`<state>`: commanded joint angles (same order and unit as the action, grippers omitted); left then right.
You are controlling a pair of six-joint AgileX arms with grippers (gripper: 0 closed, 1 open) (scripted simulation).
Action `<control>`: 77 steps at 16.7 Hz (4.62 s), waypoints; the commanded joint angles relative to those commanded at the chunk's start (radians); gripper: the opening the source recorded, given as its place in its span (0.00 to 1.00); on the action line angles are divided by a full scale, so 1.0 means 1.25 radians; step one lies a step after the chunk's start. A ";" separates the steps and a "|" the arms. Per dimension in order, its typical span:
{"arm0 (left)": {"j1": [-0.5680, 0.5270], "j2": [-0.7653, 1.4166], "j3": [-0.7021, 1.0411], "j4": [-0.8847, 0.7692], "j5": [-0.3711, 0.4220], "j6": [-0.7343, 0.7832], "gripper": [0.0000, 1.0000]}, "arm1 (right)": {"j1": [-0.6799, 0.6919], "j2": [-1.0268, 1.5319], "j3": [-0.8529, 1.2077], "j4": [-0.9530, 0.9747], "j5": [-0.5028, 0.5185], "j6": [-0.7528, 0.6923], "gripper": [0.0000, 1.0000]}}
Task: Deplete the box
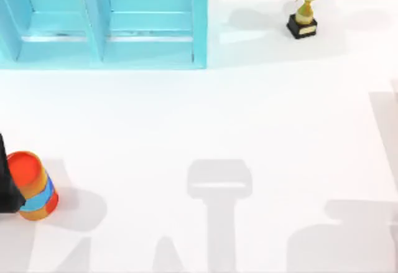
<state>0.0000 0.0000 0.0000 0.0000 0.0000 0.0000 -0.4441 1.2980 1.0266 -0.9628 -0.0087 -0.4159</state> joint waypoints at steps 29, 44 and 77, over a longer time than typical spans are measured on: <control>0.000 0.000 0.000 0.000 0.000 0.000 1.00 | -0.103 0.384 0.024 0.095 0.012 -0.106 1.00; 0.000 0.000 0.000 0.000 0.000 0.000 1.00 | -0.103 0.384 0.024 0.095 0.012 -0.106 0.02; 0.000 0.000 0.000 0.000 0.000 0.000 1.00 | 0.017 0.394 0.443 -0.313 0.017 0.015 0.00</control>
<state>0.0000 0.0000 0.0000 0.0000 0.0000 0.0000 -0.4225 1.7909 1.5798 -1.3546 0.0131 -0.3978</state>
